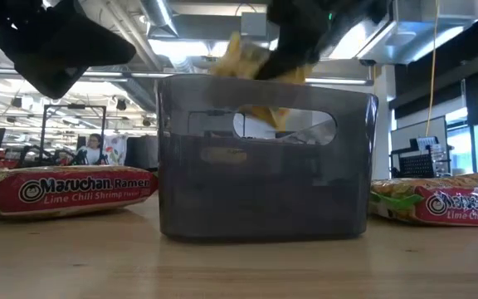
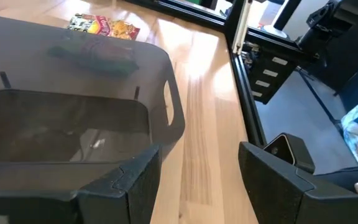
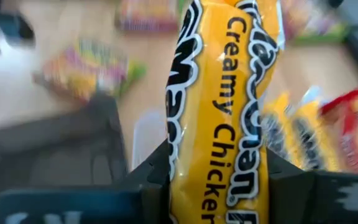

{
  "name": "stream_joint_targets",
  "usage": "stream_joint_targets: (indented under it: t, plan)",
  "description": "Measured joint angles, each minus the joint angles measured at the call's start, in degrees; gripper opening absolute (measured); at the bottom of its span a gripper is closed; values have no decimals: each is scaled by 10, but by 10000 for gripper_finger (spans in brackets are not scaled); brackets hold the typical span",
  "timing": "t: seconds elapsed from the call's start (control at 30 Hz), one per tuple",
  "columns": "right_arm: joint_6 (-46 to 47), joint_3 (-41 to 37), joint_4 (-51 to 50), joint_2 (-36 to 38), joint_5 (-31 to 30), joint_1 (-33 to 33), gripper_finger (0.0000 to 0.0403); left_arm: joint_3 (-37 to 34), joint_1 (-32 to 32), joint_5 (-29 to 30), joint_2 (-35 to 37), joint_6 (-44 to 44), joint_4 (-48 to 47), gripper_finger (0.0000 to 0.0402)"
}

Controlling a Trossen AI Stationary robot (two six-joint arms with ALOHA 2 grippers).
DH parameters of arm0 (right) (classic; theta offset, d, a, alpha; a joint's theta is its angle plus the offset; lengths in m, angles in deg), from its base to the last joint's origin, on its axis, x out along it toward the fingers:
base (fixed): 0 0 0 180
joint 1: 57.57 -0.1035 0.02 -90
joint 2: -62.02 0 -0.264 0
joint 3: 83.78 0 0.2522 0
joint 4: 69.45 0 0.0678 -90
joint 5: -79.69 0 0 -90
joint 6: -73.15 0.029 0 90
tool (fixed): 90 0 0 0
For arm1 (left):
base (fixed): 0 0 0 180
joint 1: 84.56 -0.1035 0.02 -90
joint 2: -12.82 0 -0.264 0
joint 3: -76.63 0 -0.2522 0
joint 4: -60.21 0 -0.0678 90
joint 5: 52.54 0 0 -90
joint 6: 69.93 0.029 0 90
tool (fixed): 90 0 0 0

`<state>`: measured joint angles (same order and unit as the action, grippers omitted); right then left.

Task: Sort Maruchan noodles
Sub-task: Put the yellow noodle pack into the transparent bin, then put the green noodle pack into the black bin

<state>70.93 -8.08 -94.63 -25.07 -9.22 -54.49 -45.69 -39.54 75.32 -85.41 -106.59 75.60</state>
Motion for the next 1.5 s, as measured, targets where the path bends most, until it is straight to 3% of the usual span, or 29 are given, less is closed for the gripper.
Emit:
stream_joint_targets:
  t: [0.5,0.8,0.9,1.2,1.33,1.5]
  plan:
    - [-28,7,-36,-96,95,27,95,1,-1,-11,0,-6,1,208]
    - [-22,6,-41,-125,88,25,102,1,-1,-11,0,-7,1,208]
    - [-17,6,-42,-125,88,26,135,1,-1,-11,0,-7,1,208]
    - [-12,39,-85,-125,83,26,295,1,-2,-11,0,-16,1,208]
    - [-25,97,-161,-125,84,16,322,1,-4,-15,0,-19,1,208]
    - [-28,150,-242,-113,70,-21,328,1,-9,-14,0,-44,1,208]
